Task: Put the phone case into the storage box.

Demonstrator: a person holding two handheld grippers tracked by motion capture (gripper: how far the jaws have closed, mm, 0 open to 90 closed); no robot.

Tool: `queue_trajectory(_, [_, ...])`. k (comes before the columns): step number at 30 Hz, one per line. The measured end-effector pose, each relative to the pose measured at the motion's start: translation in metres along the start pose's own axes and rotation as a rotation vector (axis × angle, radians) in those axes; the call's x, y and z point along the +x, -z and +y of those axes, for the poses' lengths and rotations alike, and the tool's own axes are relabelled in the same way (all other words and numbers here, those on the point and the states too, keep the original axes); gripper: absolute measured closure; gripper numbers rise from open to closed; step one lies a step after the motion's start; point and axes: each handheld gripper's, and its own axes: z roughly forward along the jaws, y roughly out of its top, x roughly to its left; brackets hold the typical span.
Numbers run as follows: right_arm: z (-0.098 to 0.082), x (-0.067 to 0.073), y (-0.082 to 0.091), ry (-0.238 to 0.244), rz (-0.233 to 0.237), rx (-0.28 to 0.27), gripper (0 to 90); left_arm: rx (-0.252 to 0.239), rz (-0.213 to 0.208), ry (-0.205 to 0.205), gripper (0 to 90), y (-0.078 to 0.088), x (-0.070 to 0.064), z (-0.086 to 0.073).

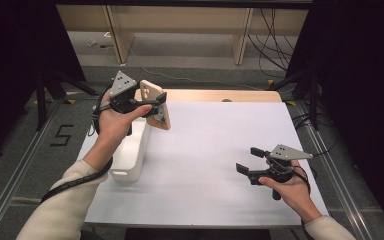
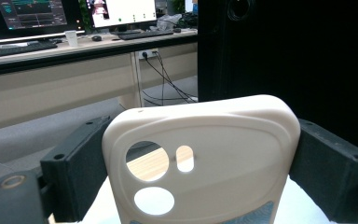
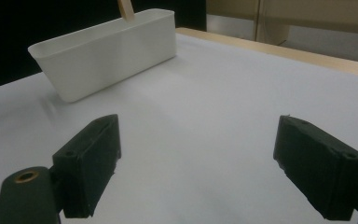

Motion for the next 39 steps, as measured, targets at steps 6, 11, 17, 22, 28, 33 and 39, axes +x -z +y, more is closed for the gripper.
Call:
queue_trajectory(6, [0.000,0.000,0.000,-0.001,0.003,-0.002,15.9,-0.002,0.010,-0.004,10.7,0.004,0.004,0.002])
queue_trajectory(11, [0.000,0.000,0.000,-0.002,0.002,-0.001,15.8,-0.020,0.034,-0.058,10.7,0.007,0.012,0.005])
queue_trajectory(17, [0.000,0.000,-0.001,-0.002,0.006,-0.004,15.8,-0.019,0.043,-0.052,10.7,0.010,0.016,0.005])
queue_trajectory(22, [0.000,0.000,-0.001,-0.002,0.007,-0.004,15.8,-0.019,0.051,-0.044,10.7,0.013,0.020,0.006])
queue_trajectory(28, [0.000,0.000,-0.001,-0.002,0.007,-0.002,15.8,-0.019,0.069,-0.053,10.7,0.016,0.027,0.006])
queue_trajectory(33, [0.000,-0.001,-0.001,-0.003,0.007,-0.005,15.9,-0.017,0.076,-0.050,10.7,0.017,0.030,0.005])
queue_trajectory(39, [0.000,-0.001,-0.001,-0.002,0.009,-0.003,15.9,-0.019,0.085,-0.047,10.7,0.016,0.033,0.005])
